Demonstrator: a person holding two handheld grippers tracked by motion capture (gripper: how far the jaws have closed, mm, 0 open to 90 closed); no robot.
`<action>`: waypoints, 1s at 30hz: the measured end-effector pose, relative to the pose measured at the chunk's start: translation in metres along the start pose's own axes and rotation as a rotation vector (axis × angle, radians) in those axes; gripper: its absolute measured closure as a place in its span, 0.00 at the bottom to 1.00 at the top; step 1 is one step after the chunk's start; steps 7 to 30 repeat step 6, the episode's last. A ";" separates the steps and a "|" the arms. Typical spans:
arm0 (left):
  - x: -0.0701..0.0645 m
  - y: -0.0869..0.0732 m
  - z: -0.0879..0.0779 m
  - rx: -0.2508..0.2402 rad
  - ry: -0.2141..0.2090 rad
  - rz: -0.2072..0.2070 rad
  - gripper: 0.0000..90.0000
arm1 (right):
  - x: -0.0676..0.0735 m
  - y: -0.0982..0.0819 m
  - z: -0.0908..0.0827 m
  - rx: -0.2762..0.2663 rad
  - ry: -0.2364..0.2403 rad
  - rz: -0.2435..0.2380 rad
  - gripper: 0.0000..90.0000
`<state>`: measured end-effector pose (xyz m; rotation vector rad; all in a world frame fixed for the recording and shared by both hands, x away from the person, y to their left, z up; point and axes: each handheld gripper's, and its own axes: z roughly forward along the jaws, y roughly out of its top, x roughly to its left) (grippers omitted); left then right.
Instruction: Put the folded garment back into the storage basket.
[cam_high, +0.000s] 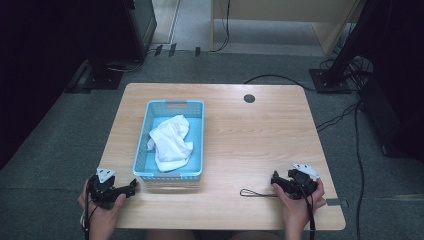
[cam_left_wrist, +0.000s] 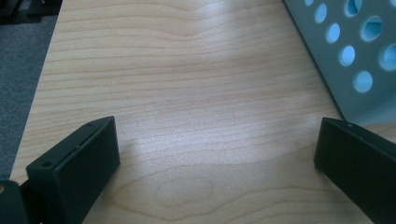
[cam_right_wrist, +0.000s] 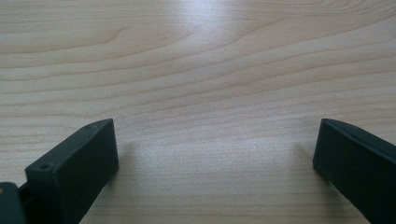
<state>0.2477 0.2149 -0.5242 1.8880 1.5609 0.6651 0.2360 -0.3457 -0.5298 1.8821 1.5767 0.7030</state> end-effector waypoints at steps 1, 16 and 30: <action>0.000 0.000 0.000 0.000 0.000 0.000 0.00 | 0.000 0.000 0.000 0.000 -0.001 -0.001 0.00; 0.000 0.000 0.000 0.001 0.000 0.000 0.00 | -0.001 0.000 0.000 0.000 -0.008 0.005 0.00; 0.000 0.000 0.000 0.001 0.000 0.000 0.00 | -0.001 0.000 0.000 0.000 -0.008 0.005 0.00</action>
